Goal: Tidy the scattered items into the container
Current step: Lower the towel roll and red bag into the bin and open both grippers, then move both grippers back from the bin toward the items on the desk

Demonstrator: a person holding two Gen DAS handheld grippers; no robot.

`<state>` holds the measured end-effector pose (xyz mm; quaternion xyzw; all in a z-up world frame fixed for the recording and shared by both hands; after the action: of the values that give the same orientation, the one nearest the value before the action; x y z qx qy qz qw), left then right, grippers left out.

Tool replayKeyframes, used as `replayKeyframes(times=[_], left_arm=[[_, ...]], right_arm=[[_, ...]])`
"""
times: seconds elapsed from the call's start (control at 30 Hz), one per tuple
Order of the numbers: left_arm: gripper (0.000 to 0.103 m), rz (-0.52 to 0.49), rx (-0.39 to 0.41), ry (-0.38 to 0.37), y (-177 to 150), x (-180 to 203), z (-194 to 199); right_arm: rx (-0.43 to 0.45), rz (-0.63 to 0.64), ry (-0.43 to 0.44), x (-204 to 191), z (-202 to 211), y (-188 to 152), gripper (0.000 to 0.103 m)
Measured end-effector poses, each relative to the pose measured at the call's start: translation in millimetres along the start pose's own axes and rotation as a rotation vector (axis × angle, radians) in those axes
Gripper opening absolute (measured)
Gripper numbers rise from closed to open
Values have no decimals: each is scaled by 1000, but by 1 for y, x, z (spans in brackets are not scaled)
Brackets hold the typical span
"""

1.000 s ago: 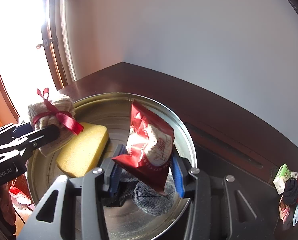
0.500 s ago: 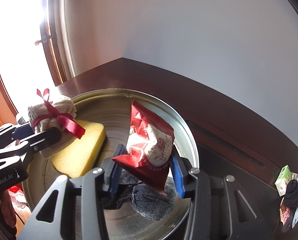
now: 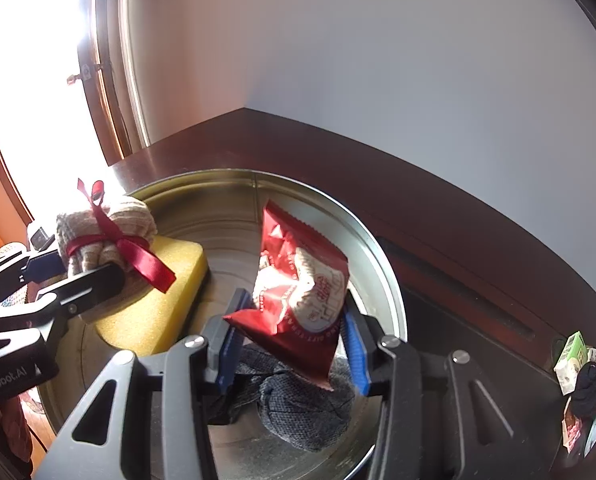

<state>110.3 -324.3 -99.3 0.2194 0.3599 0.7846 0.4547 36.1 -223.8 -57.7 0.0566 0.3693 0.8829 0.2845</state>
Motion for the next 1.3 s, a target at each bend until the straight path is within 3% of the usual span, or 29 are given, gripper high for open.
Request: replayKeyframes(times=[0.1, 0.33, 0.63, 0.73, 1.2, 1.3], left_arm=[[57, -1, -12, 1, 1, 1, -4], [83, 23, 15, 13, 5, -2, 3], [84, -3, 59, -30, 17, 22, 18], [84, -33, 73, -52, 24, 40, 22], [84, -210, 93, -201, 46, 153, 23], [84, -236, 92, -228, 48, 171, 20]], right_arm=[[-14, 0, -6, 1, -5, 0, 46], [-13, -12, 2, 4, -6, -1, 48], [56, -45, 7, 15, 25, -5, 60], [87, -78, -6, 31, 43, -9, 67], [148, -237, -128, 125, 103, -30, 69], [158, -271, -152, 144, 111, -37, 74]])
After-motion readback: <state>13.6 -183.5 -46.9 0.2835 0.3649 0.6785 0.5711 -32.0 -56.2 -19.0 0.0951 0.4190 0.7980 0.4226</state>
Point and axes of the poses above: each gripper's, at about its wrist camera, not at the fingertips, and z roughly against the way its jaws point, x to its right, y to its top, the point moved 2 cm from there along -z, roughly the way its jaws point, and after that the axes turned 13 degrees about -z, right-handed, at the moved point
